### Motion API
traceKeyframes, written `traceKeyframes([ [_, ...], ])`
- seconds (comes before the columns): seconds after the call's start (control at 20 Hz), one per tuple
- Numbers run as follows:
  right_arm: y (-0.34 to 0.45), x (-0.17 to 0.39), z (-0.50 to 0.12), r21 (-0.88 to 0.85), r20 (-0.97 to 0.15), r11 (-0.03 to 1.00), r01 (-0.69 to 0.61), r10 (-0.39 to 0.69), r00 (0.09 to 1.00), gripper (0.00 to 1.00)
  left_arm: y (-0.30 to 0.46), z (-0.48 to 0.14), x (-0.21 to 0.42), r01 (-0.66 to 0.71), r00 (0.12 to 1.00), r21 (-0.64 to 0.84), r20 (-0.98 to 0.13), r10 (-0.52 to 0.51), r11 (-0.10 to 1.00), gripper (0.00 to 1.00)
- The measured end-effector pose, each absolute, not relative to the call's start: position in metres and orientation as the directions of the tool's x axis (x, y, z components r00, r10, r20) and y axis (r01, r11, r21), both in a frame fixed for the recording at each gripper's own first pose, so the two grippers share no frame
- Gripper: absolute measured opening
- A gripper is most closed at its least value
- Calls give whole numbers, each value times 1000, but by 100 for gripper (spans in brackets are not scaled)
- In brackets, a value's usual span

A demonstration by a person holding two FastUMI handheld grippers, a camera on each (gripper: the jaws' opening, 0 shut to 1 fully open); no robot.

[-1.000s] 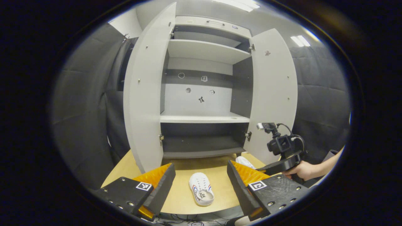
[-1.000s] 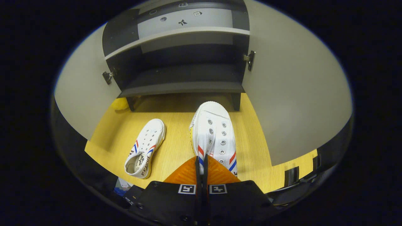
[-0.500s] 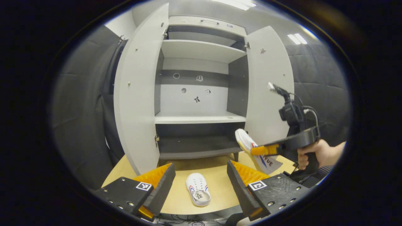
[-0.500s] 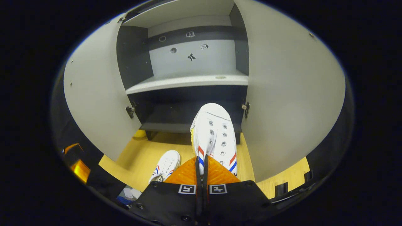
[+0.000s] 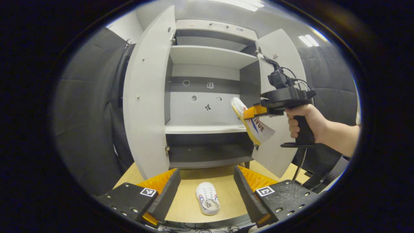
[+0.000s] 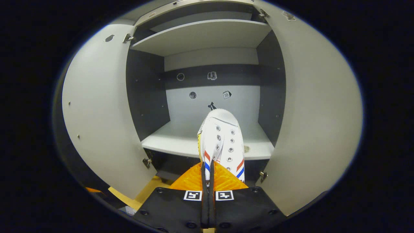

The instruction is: Grab one shoe with the right hand and put it into the shoe cabinet, grab the other shoe with the left hand and put it into the shoe cabinet; then close the right door with the right hand and the left door with the left hand.

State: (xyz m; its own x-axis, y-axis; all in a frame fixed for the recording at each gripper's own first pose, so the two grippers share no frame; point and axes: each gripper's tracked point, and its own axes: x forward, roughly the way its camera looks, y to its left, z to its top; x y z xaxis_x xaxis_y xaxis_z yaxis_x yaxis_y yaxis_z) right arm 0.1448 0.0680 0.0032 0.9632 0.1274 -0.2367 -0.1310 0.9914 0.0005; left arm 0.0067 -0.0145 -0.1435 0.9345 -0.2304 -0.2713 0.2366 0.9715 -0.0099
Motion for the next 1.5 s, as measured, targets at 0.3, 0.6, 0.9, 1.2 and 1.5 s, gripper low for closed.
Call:
traceKeyframes([
  [0.3, 70, 235, 46, 26, -131, 994, -103, 105, 986, 1, 6, -119, 23, 94, 966, -30, -237, -98, 995, 95],
  [0.6, 59, 303, 42, 36, -138, 997, -68, 73, 988, 1, 25, -102, 28, -52, 977, 7, -207, 52, 999, 94],
  [0.9, 45, 354, 21, 61, -176, 997, -37, 47, 983, 0, 24, -101, 23, -159, 962, 38, -220, 164, 986, 95],
  [1.2, 44, 368, 8, 84, -203, 996, -44, 60, 977, 1, 21, -104, 15, -222, 945, 66, -233, 231, 973, 94],
  [1.5, 44, 386, -4, 139, -233, 990, -16, 49, 971, 2, 12, -108, 14, -242, 936, 87, -243, 256, 967, 96],
])
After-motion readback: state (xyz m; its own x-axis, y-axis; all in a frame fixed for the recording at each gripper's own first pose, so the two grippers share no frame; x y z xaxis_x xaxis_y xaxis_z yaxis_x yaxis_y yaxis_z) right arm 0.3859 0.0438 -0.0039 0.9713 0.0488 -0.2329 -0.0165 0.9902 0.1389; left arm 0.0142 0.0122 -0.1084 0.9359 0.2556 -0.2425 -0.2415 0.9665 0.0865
